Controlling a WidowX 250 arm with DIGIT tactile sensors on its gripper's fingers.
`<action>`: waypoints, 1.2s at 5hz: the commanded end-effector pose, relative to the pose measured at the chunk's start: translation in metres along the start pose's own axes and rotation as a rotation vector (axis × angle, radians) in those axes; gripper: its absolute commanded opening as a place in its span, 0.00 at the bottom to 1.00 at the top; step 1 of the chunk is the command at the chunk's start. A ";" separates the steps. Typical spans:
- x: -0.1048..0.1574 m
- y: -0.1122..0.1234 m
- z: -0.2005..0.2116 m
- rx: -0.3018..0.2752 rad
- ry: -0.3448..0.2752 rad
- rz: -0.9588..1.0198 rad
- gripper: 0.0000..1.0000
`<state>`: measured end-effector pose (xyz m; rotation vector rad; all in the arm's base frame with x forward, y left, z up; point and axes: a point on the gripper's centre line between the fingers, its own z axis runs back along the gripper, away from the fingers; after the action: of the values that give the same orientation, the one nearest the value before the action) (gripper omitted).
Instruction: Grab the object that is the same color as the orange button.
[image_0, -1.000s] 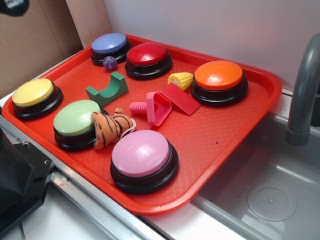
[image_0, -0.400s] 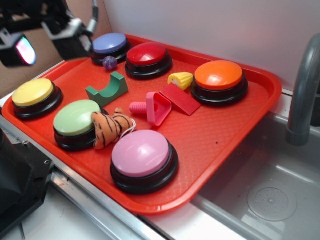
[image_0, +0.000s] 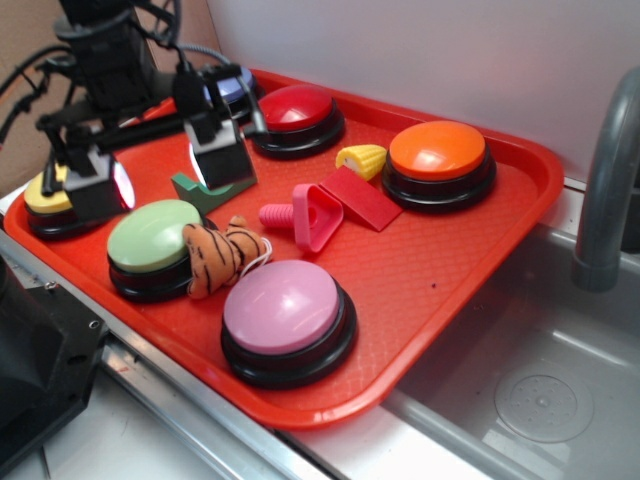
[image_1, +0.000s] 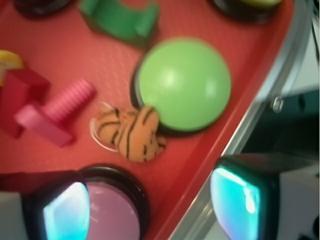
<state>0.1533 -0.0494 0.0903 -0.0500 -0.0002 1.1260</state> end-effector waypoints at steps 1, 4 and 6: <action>0.005 -0.002 -0.032 -0.036 0.052 0.096 1.00; 0.011 -0.008 -0.055 -0.077 0.004 0.077 1.00; 0.014 -0.013 -0.064 -0.088 0.006 0.041 1.00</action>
<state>0.1667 -0.0481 0.0225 -0.1156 -0.0213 1.1629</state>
